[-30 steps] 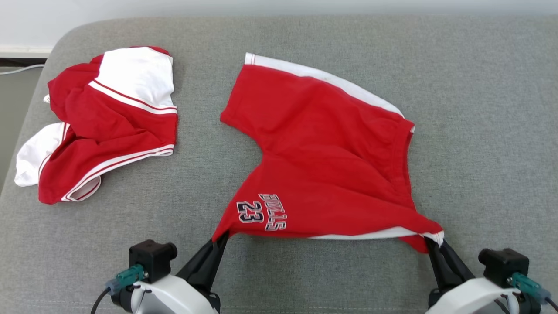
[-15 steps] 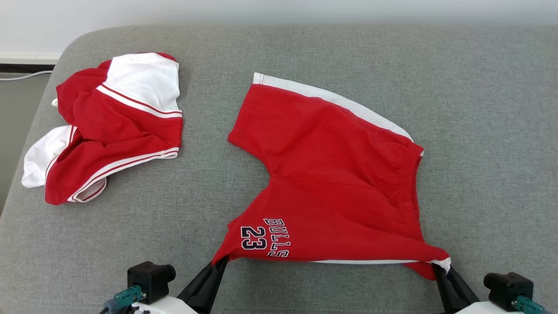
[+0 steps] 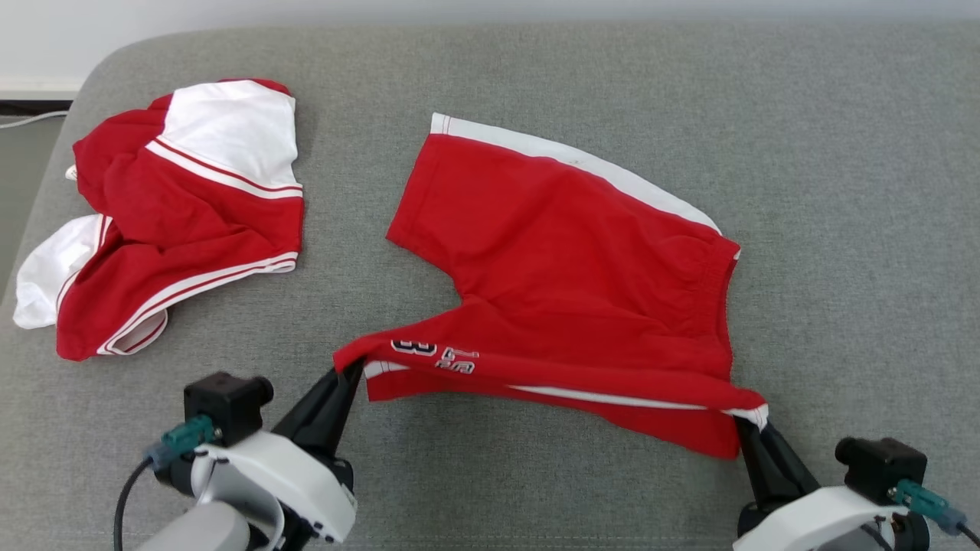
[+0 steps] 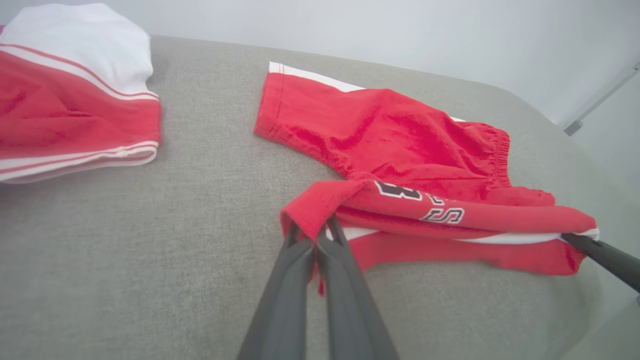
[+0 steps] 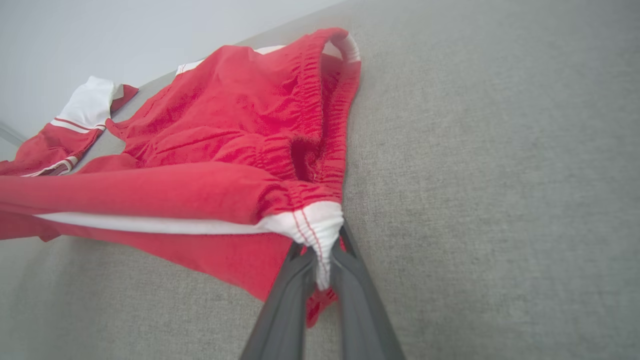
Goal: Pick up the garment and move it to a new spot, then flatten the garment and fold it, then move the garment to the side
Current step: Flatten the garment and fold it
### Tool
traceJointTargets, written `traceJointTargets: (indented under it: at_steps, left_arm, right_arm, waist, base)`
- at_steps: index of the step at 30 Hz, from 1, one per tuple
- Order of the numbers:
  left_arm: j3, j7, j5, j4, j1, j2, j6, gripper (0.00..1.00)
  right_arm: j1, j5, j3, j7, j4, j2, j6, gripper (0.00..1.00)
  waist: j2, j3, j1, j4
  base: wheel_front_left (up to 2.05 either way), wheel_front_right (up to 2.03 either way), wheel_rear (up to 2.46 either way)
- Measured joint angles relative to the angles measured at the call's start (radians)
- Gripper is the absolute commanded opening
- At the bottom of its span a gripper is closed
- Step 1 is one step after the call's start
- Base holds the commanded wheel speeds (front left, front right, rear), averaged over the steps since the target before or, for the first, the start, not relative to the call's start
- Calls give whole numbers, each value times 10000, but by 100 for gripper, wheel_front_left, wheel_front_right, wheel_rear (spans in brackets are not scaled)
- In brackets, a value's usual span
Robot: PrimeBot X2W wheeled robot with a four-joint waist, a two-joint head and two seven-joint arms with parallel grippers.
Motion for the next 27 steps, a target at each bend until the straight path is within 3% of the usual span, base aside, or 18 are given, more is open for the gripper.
traceJointTargets:
  at_steps: [11,19,27]
  left_arm:
    - [190,972,190,1471,-2882,-144,-980,0]
    - [128,1565,500,3860,-5539,-953,-2104,0]
    - [132,1542,715,6119,-7333,-1697,-2675,0]
  right_arm:
    - [-2241,539,830,-408,405,-35,-2,0]
    - [-4360,1476,1735,-1011,1624,-125,-2,0]
    - [-6295,2109,2546,-1352,2451,-178,-2,0]
  waist:
    - [0,888,0,-399]
    - [0,1780,0,-931]
    - [0,2528,0,-1458]
  base:
    - [0,0,0]
    - [0,0,0]
    - [0,0,0]
